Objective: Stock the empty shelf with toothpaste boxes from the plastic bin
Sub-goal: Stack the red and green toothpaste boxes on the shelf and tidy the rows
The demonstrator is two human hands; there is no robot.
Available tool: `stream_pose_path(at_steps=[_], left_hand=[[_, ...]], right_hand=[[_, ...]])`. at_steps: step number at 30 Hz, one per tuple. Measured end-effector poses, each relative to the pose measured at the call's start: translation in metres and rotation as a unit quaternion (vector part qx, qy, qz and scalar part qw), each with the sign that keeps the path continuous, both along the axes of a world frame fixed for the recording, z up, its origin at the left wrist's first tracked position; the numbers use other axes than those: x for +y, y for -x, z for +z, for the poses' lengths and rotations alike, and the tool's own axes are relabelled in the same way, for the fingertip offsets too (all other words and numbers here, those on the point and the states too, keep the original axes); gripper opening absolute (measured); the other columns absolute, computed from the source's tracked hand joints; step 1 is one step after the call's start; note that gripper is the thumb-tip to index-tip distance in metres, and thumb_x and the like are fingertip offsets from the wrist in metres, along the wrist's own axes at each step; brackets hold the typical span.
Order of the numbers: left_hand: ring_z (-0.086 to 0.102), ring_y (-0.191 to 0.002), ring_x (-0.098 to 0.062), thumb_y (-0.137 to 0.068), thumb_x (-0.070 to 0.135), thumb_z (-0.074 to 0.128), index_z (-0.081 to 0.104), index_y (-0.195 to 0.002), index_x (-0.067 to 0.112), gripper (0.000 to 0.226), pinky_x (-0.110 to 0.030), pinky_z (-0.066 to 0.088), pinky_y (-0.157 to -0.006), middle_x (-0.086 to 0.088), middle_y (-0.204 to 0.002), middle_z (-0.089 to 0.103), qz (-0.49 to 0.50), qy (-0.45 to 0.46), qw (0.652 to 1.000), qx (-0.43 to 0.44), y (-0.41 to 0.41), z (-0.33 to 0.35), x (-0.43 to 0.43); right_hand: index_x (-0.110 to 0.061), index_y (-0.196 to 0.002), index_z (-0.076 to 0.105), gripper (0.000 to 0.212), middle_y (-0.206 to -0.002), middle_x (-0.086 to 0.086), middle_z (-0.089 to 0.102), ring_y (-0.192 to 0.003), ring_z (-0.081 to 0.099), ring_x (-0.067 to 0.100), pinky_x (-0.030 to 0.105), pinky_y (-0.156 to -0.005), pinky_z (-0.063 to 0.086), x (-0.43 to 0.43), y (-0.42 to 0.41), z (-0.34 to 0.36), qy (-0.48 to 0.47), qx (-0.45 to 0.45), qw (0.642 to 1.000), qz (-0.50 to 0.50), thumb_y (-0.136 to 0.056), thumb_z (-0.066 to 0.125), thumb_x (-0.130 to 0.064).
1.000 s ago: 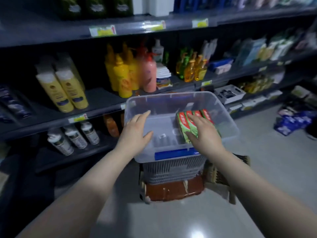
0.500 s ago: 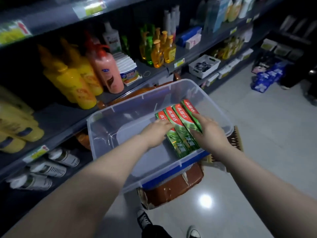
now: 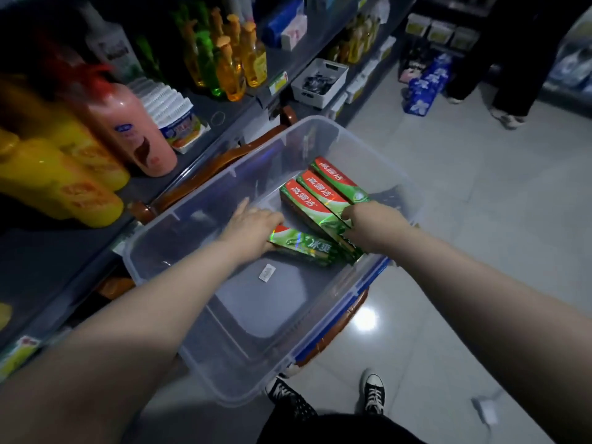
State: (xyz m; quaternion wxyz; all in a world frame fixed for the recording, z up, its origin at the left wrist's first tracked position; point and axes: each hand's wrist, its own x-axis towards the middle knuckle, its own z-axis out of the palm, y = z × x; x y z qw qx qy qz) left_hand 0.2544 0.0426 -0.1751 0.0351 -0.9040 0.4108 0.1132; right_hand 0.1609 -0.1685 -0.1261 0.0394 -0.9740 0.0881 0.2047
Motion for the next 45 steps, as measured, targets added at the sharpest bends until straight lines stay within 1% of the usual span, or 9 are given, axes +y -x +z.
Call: stream_pose_path(at_steps=[6, 9, 13, 17, 21, 26, 32, 36, 45], left_hand=[[0.057, -0.11, -0.024, -0.087, 0.041, 0.062, 0.051, -0.128, 0.023, 0.046, -0.035, 0.043, -0.096, -0.004, -0.124, 0.06, 0.155, 0.109, 0.964, 0.184, -0.01, 0.045, 0.052], [0.057, -0.1, -0.016, -0.091, 0.038, 0.058, 0.053, -0.127, 0.022, 0.039, -0.028, 0.043, -0.086, 0.003, -0.112, 0.06, 0.203, 0.151, 0.938, 0.238, -0.014, 0.064, 0.07], [0.064, -0.088, -0.016, -0.095, 0.03, 0.055, 0.057, -0.113, 0.023, 0.02, -0.033, 0.053, -0.082, -0.001, -0.102, 0.066, 0.268, 0.23, 0.867, 0.351, -0.013, 0.077, 0.085], [0.067, -0.063, -0.007, -0.097, 0.021, 0.05, 0.058, -0.109, 0.015, 0.015, -0.022, 0.056, -0.057, -0.003, -0.085, 0.069, 0.343, 0.276, 0.765, 0.469, -0.005, 0.089, 0.097], [0.067, -0.063, -0.013, -0.096, 0.017, 0.051, 0.061, -0.106, 0.007, 0.017, -0.029, 0.058, -0.063, -0.007, -0.08, 0.069, 0.377, 0.317, 0.685, 0.537, 0.0, 0.102, 0.114], [0.064, -0.058, -0.011, -0.094, 0.011, 0.052, 0.061, -0.095, 0.01, 0.009, -0.025, 0.056, -0.059, -0.006, -0.072, 0.067, 0.431, 0.406, 0.656, 0.468, 0.015, 0.117, 0.133], [0.066, -0.056, -0.009, -0.094, 0.009, 0.05, 0.06, -0.094, 0.008, 0.01, -0.023, 0.056, -0.06, -0.003, -0.066, 0.071, 0.484, 0.544, 0.578, 0.368, 0.051, 0.144, 0.157], [0.067, -0.057, -0.01, -0.092, 0.009, 0.051, 0.06, -0.098, 0.009, 0.011, -0.023, 0.057, -0.058, -0.004, -0.067, 0.071, 0.524, 0.591, 0.529, 0.31, 0.096, 0.156, 0.172], [0.062, -0.049, -0.01, -0.094, 0.008, 0.05, 0.056, -0.105, 0.006, 0.012, -0.02, 0.051, -0.046, -0.006, -0.067, 0.066, 0.655, 0.611, 0.43, 0.113, 0.261, 0.175, 0.21]], right_hand=[[-0.008, -0.112, 0.057, 0.034, -0.108, 0.009, 0.062, -0.095, 0.06, 0.029, 0.031, -0.069, 0.041, 0.019, -0.025, -0.009, 0.032, 0.001, 0.999, -0.007, -0.089, 0.059, -0.033], [-0.009, -0.111, 0.058, 0.039, -0.107, 0.009, 0.062, -0.096, 0.06, 0.028, 0.03, -0.067, 0.041, 0.023, -0.028, -0.004, 0.055, -0.003, 0.998, 0.013, -0.085, 0.064, -0.037], [-0.005, -0.111, 0.059, 0.041, -0.102, 0.011, 0.063, -0.09, 0.06, 0.029, 0.031, -0.069, 0.045, 0.032, -0.03, -0.009, 0.067, 0.008, 0.998, 0.02, -0.082, 0.067, -0.032], [-0.006, -0.113, 0.058, 0.038, -0.094, 0.006, 0.056, -0.084, 0.057, 0.026, 0.033, -0.069, 0.048, 0.041, -0.032, -0.012, 0.067, 0.009, 0.998, -0.004, -0.081, 0.064, -0.027], [-0.009, -0.115, 0.053, 0.042, -0.108, 0.009, 0.061, -0.093, 0.06, 0.027, 0.032, -0.072, 0.045, 0.047, -0.032, -0.015, 0.036, -0.011, 0.999, -0.028, -0.082, 0.063, -0.033], [-0.018, -0.098, 0.068, 0.026, -0.084, 0.001, 0.062, -0.077, 0.06, 0.017, 0.027, -0.068, 0.048, 0.032, -0.04, 0.012, -0.214, 0.054, 0.969, -0.114, -0.077, 0.075, -0.031], [-0.011, -0.083, 0.068, 0.012, -0.074, 0.007, 0.062, -0.058, 0.054, 0.013, 0.02, -0.051, 0.04, 0.028, -0.049, 0.075, -0.504, 0.139, 0.85, -0.068, -0.079, 0.068, -0.022], [-0.01, -0.084, 0.072, 0.029, -0.08, 0.009, 0.068, -0.069, 0.06, 0.023, 0.03, -0.069, 0.044, 0.042, -0.066, 0.099, -0.539, 0.162, 0.827, 0.004, -0.063, 0.072, -0.029], [-0.011, -0.102, 0.071, 0.041, -0.077, 0.002, 0.068, -0.069, 0.062, 0.015, 0.024, -0.066, 0.05, 0.153, -0.05, 0.12, -0.519, 0.142, 0.806, 0.248, -0.063, 0.078, -0.023]])
